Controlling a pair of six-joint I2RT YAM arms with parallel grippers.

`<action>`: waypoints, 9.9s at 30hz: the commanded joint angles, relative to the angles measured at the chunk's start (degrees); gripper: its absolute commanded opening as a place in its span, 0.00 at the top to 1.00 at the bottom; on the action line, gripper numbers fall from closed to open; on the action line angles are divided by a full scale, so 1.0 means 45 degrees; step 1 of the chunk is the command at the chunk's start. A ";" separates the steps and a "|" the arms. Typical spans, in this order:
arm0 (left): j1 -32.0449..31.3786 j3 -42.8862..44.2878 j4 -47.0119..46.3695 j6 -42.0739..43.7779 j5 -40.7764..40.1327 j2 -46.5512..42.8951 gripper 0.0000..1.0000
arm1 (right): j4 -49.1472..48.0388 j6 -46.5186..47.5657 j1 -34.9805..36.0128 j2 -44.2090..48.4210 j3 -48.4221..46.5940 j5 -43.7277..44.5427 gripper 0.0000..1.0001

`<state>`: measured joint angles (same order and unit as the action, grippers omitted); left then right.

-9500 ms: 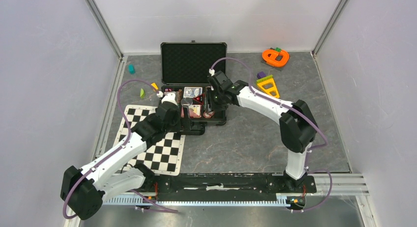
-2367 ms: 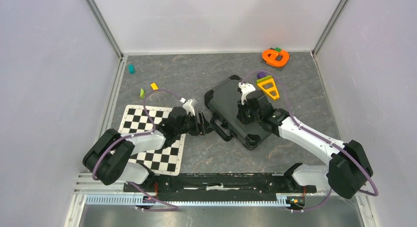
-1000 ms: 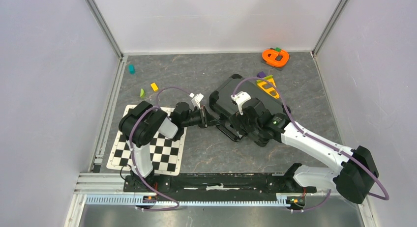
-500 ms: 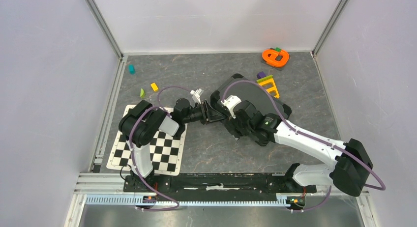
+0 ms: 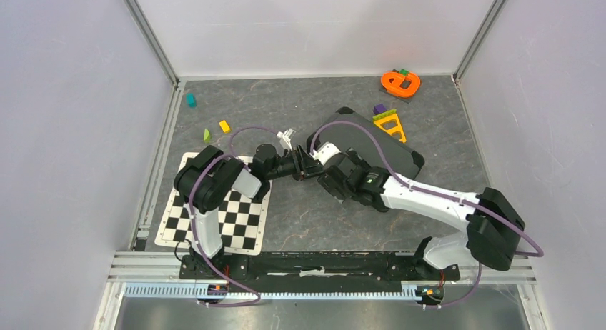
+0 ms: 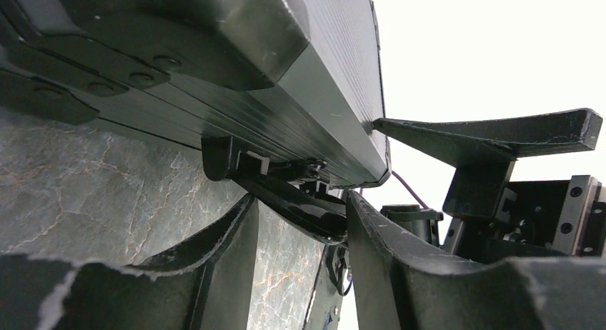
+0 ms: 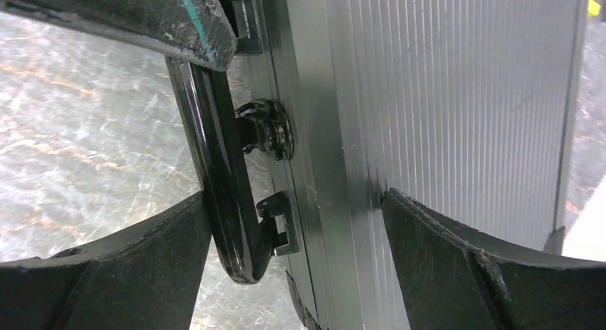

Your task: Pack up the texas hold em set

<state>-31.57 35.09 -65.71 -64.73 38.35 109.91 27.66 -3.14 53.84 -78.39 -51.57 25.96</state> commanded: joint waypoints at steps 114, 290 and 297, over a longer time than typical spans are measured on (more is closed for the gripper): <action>-0.1773 0.0407 -0.3818 0.5242 -0.2173 0.1805 0.02 | 0.1097 -0.1464 -0.4453 -0.0476 -0.5088 -0.9795 1.00; -0.2906 0.0151 -0.3411 0.4227 -0.3385 0.1878 0.85 | 0.1674 -0.2005 -0.1340 -0.0566 0.0569 0.0748 0.43; -0.2997 0.0549 -0.3348 0.4143 -0.3229 0.2072 0.84 | 0.2713 -0.1547 -0.1223 0.0476 -0.2095 -0.2365 0.07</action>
<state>-44.45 35.00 -76.93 -45.41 24.08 118.45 35.53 -11.84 48.47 -80.47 -53.23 17.04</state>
